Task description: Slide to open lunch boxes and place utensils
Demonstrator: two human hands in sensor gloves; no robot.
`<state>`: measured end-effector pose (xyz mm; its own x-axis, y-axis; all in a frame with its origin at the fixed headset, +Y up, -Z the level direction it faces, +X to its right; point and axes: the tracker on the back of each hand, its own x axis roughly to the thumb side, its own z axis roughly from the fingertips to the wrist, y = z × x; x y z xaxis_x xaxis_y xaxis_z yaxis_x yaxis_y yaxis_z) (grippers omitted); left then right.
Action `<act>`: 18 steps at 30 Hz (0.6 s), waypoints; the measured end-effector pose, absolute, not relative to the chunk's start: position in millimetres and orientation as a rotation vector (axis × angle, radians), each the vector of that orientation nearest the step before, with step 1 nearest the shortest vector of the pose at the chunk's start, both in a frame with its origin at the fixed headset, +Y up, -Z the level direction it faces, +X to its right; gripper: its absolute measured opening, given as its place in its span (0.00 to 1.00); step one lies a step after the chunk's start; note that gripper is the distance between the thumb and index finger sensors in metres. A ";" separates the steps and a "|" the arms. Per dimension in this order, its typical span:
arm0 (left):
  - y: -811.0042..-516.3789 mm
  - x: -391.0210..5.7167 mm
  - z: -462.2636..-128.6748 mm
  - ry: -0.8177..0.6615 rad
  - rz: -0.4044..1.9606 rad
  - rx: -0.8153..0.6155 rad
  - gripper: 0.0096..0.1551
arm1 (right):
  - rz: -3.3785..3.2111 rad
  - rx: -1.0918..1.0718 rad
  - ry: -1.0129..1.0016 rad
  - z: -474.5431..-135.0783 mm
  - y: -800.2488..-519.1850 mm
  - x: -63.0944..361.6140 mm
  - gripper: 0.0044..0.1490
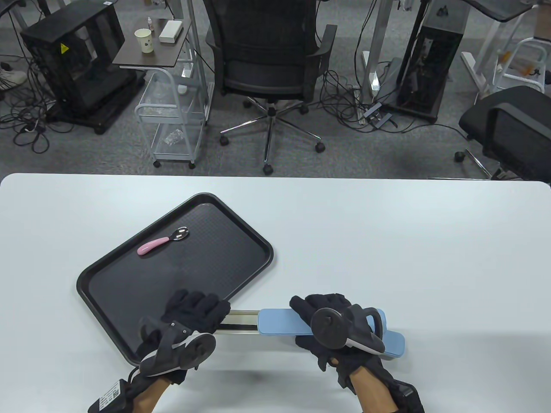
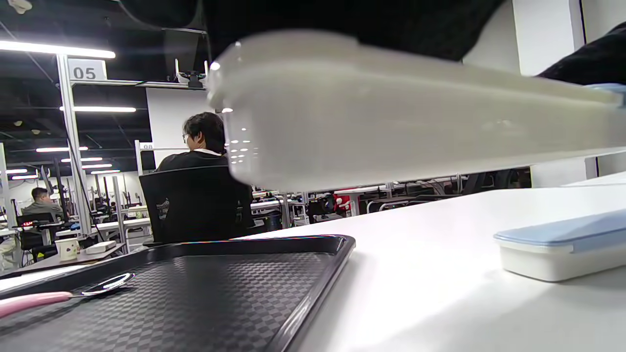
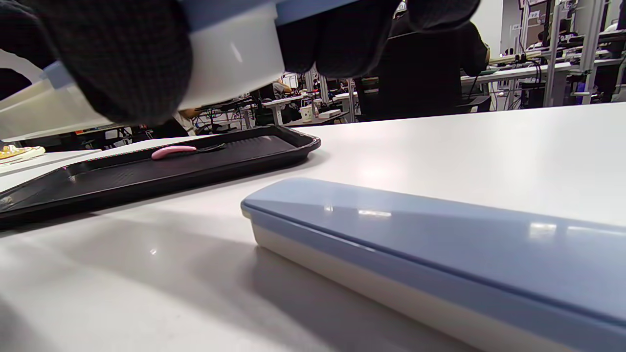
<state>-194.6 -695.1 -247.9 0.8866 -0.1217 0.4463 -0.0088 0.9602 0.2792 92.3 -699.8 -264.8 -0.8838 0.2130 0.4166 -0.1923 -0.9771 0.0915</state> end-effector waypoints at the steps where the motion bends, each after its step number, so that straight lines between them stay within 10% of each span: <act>1: -695.2 -195.0 -248.4 -0.479 -0.054 0.273 0.28 | 2.862 0.641 0.070 -264.8 -699.6 92.5 0.50; 18: -675.2 -251.6 -267.5 -0.285 0.207 0.252 0.31 | 2.839 0.613 0.038 -267.3 -697.4 101.0 0.50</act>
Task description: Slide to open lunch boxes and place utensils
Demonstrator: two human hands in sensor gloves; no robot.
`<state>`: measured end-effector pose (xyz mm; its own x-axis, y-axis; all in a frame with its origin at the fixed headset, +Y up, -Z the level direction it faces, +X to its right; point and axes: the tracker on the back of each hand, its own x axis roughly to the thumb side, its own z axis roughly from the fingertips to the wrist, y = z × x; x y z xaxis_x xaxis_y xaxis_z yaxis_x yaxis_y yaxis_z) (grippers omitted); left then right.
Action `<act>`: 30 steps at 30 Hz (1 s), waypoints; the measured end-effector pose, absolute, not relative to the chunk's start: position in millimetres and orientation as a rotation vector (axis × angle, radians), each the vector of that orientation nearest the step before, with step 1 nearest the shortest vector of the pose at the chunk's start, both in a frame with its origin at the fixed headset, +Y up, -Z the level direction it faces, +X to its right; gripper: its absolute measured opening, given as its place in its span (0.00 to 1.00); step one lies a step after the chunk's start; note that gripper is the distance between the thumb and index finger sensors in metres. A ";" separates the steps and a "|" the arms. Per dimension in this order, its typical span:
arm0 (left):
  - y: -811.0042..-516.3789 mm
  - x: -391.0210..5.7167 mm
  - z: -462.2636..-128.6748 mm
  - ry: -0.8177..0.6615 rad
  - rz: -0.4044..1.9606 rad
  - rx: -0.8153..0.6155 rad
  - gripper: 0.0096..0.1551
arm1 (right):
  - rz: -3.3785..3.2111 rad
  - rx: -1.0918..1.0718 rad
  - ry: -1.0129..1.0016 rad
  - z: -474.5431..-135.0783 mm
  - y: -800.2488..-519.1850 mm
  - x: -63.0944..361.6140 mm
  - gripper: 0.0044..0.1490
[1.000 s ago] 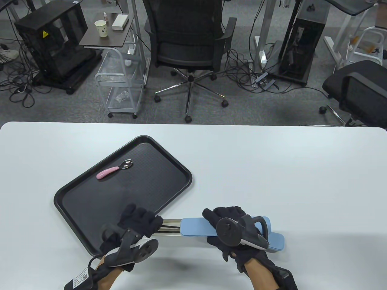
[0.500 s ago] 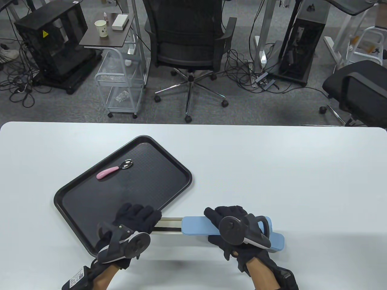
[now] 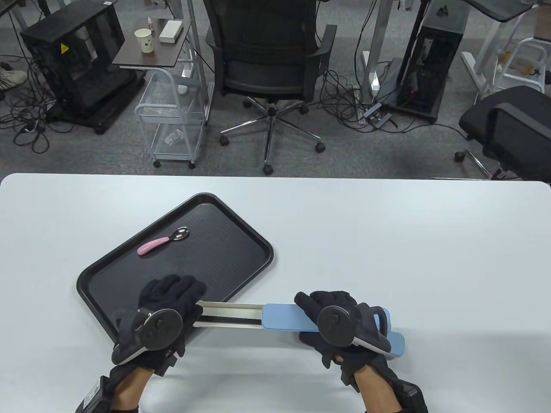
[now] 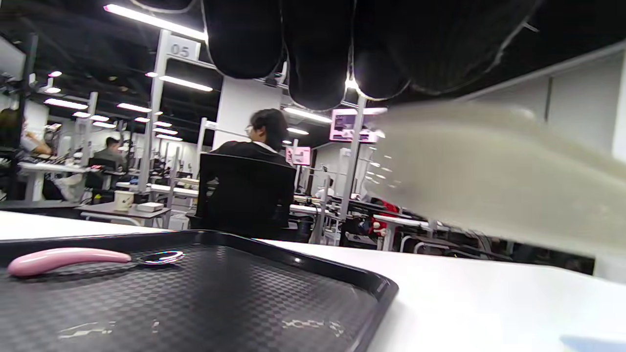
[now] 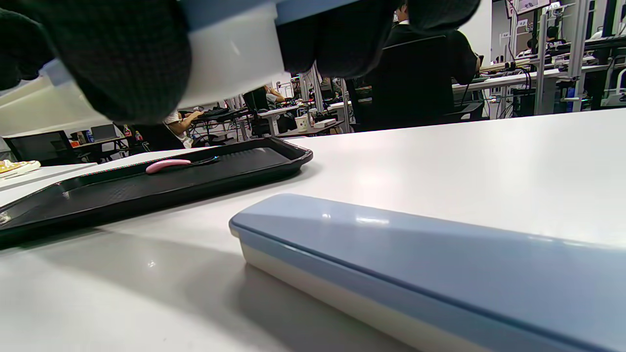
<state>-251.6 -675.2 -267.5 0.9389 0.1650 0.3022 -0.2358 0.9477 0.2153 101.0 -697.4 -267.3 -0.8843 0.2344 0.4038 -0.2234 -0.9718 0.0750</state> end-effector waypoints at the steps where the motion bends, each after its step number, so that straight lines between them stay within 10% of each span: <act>1: -673.2 -257.0 -270.1 -0.268 0.227 0.242 0.31 | 2.840 0.612 0.039 -267.3 -697.4 101.2 0.50; 30: -692.4 -349.4 -399.5 0.333 0.314 -0.066 0.43 | 2.870 0.533 0.021 -273.9 -696.8 118.0 0.50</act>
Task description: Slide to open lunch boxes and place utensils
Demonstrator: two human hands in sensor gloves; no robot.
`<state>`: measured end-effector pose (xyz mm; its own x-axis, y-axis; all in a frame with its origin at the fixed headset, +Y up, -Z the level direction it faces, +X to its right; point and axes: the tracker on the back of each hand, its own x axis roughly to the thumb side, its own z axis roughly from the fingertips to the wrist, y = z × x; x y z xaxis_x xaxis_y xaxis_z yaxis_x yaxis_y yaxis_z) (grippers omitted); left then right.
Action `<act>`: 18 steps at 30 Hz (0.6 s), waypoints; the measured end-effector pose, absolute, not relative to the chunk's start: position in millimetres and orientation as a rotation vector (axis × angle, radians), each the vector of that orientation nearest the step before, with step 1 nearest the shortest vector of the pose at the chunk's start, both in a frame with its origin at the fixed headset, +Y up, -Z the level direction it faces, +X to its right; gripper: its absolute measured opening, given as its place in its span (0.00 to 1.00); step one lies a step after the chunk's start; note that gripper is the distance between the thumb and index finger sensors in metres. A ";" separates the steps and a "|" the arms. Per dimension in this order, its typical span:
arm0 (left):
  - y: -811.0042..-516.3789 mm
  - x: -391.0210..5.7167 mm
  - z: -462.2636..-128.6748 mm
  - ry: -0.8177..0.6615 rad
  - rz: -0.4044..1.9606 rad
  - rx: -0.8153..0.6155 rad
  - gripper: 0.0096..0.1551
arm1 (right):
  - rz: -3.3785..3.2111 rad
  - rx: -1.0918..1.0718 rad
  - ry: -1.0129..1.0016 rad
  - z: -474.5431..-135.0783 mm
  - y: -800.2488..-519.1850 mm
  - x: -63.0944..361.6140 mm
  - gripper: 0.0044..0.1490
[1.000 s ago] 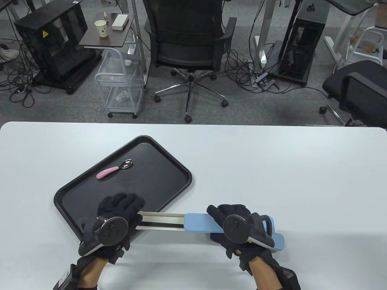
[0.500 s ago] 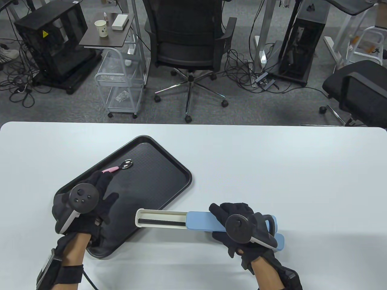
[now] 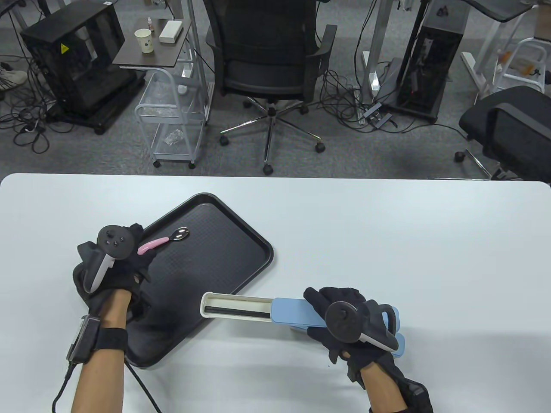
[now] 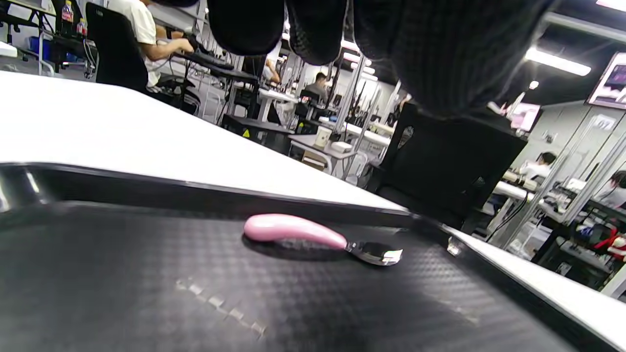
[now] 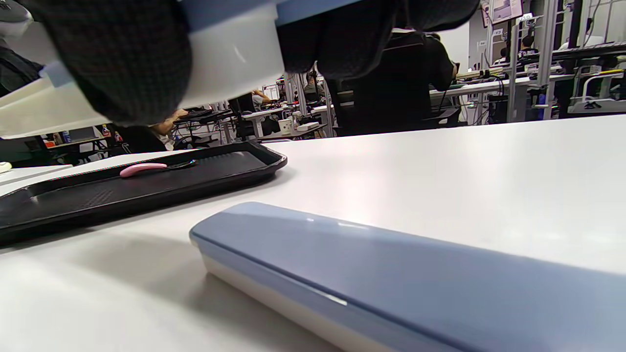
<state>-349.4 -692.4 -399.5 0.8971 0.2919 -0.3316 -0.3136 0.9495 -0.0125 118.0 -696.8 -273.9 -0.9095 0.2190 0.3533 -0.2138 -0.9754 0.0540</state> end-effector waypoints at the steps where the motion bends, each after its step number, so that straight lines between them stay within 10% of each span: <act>1: -698.3 -350.2 -407.1 0.350 0.298 -0.090 0.44 | 2.867 0.524 0.015 -274.2 -696.3 119.2 0.50; 18: -767.3 -350.6 -461.6 0.490 0.103 -0.309 0.46 | 2.902 0.508 0.043 -276.0 -699.5 119.8 0.50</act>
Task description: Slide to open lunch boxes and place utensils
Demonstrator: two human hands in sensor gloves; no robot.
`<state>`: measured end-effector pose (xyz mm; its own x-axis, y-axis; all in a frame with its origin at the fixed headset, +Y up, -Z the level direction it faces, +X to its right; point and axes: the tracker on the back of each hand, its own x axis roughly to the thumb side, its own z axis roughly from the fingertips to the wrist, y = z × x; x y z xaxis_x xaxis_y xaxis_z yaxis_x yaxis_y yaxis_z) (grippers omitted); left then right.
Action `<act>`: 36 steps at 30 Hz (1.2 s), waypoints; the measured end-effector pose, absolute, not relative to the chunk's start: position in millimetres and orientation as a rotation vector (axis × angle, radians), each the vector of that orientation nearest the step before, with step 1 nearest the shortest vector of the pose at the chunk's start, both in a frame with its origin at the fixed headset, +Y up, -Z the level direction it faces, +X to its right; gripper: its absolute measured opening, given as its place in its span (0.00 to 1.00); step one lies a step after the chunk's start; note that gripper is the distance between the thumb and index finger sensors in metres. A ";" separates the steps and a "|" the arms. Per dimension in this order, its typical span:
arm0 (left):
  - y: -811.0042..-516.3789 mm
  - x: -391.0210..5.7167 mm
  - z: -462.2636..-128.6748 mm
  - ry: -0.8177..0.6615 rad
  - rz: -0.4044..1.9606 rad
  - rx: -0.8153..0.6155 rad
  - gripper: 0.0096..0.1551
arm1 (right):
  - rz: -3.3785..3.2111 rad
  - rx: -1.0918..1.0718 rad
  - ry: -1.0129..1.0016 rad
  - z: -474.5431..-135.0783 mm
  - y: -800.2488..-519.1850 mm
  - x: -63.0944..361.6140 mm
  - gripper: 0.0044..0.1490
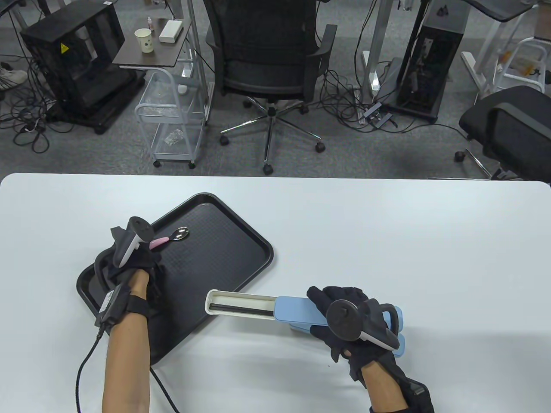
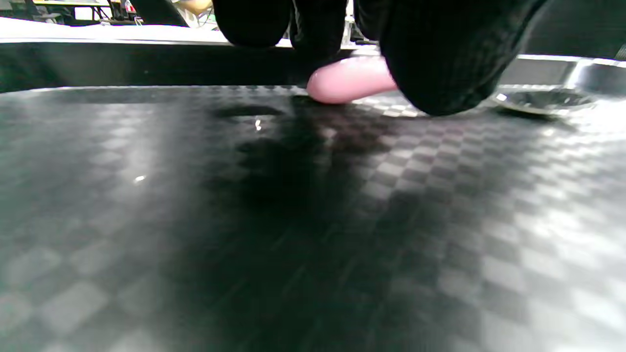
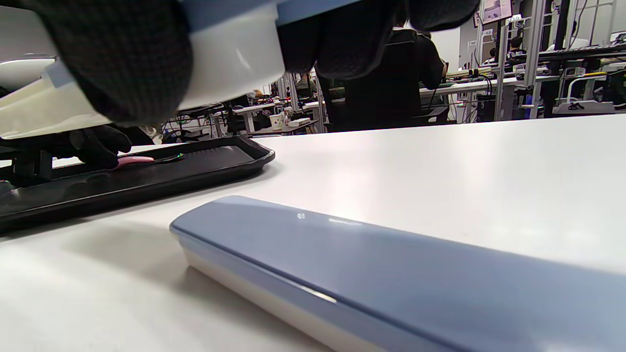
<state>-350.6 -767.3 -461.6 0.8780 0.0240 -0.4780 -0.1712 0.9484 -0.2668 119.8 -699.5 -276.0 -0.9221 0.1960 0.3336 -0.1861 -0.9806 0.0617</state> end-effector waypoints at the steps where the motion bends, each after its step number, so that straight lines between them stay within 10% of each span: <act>1: -769.1 -349.6 -463.1 0.494 0.092 -0.318 0.46 | 2.903 0.504 0.041 -276.2 -699.2 120.6 0.50; 18: -768.5 -333.8 -464.6 0.452 -0.075 -0.258 0.31 | 2.889 0.485 0.046 -277.3 -699.8 124.9 0.50; 36: -673.9 -293.1 -375.0 0.036 0.110 0.010 0.32 | 2.893 0.512 0.079 -278.4 -704.6 119.7 0.50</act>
<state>-293.1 -673.9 -375.0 0.9934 0.1095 -0.0351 -0.1092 0.9939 0.0121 119.7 -704.6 -278.4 -0.9194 0.2075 0.3341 -0.1889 -0.9781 0.0876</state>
